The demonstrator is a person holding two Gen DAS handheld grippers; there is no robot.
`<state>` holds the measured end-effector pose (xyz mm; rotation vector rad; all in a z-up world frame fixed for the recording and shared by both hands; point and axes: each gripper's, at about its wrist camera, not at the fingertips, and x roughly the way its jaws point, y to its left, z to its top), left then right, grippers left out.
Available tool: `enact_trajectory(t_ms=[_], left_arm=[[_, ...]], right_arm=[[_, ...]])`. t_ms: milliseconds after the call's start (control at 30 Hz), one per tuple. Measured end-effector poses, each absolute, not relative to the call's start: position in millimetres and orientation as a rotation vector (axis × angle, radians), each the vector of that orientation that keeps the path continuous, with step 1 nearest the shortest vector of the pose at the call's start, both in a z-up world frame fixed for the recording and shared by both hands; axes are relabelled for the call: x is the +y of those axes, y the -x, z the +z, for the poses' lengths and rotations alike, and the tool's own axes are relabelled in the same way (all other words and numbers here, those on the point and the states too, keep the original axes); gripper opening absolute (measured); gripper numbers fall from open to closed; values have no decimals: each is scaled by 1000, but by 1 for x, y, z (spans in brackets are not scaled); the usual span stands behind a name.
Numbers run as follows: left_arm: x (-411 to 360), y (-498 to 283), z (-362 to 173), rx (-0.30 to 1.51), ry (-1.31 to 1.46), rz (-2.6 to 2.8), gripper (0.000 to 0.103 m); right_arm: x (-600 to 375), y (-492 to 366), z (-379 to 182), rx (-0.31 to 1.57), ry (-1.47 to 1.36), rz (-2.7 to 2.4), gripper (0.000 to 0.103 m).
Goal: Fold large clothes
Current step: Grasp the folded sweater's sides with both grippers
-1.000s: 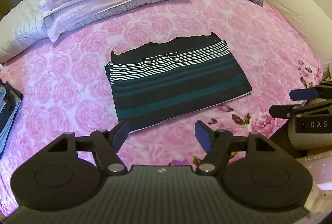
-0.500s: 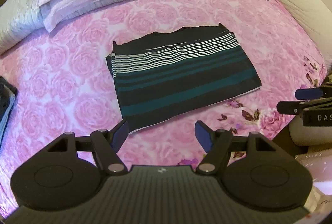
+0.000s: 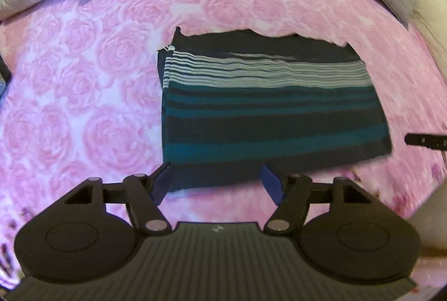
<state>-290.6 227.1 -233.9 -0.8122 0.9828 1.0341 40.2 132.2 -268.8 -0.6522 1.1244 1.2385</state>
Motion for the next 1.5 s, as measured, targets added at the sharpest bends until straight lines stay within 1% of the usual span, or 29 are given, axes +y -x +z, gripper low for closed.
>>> enact_trajectory(t_ms=[200,267,433,567,633,667,767,833,900,933,967,1067,1133,1200,1300,1367,1500], left_arm=[[263,284,-297,896,874,1071,49],[271,284,-313,883,895,1086,48],[289,291,-342,829,980,1097,47],[296,298,-354,794,1038,1069,47],[299,303,-360,781,1059,1059,45],[301,305,-361,771,1066,1052,45],[305,310,-366,754,1097,1032,45],[309,313,-369,743,1118,1018,45],[312,315,-372,743,1125,1003,45],[313,315,-374,744,1125,997,45],[314,315,-374,747,1121,991,45],[316,313,-375,764,1106,974,45],[318,313,-374,772,1106,961,44],[321,317,-371,773,1116,952,37],[321,333,-360,734,1125,948,35],[320,347,-352,713,1119,952,35],[318,391,-343,681,1130,980,35]], right_arm=[[157,-101,-332,1182,523,1247,62],[162,-117,-348,1204,470,1280,62],[165,-151,-388,1352,278,1350,62],[161,-169,-401,1403,121,1440,61],[164,-170,-405,1420,100,1479,56],[168,-168,-407,1435,115,1498,47],[173,-168,-413,1444,111,1525,46],[174,-170,-416,1460,96,1512,42],[175,-168,-414,1449,123,1488,31],[178,-165,-413,1445,141,1470,28],[181,-160,-411,1438,168,1450,24],[195,-142,-395,1407,291,1334,18],[203,-123,-383,1365,396,1244,16],[217,-92,-366,1265,564,1155,15],[231,-34,-340,1043,804,1052,14],[236,6,-317,915,876,1012,14],[239,100,-269,729,948,1074,14]])
